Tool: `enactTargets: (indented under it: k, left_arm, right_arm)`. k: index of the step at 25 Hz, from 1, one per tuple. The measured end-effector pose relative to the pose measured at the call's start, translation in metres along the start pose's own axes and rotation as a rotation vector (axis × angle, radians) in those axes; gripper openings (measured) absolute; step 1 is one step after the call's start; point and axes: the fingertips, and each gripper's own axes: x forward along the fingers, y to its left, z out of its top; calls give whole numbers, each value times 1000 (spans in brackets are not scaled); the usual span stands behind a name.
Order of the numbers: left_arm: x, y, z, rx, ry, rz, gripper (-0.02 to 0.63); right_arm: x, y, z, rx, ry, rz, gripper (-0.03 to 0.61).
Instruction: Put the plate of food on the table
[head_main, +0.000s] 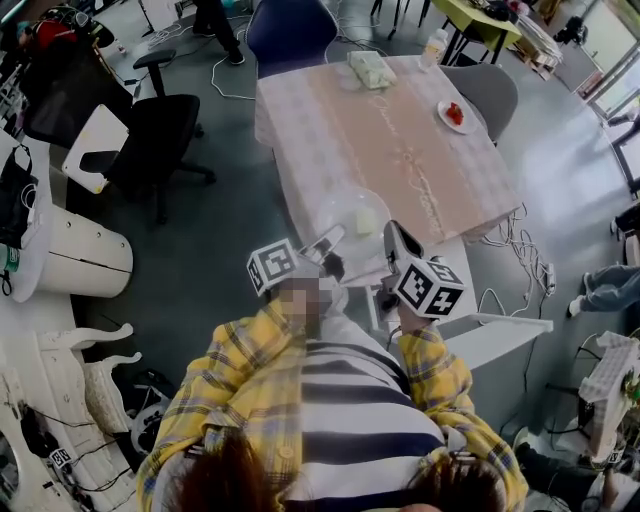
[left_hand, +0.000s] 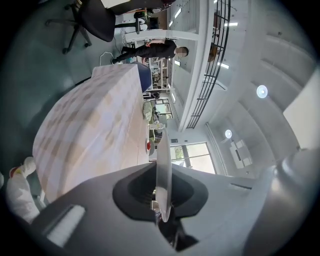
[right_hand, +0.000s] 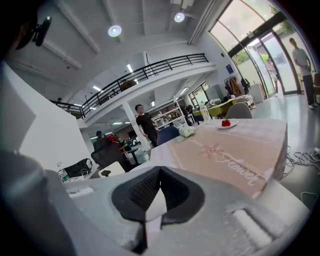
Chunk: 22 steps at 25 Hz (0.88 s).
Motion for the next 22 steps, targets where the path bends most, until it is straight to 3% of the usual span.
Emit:
enactTargets:
  k: [14, 22]
  left_arm:
    - [97, 19, 59, 8, -62, 45, 5]
    - [122, 24, 90, 4, -122, 49, 5]
  right_arm:
    - [87, -54, 56, 22, 24, 50, -5]
    - [123, -72, 62, 26, 62, 60, -5]
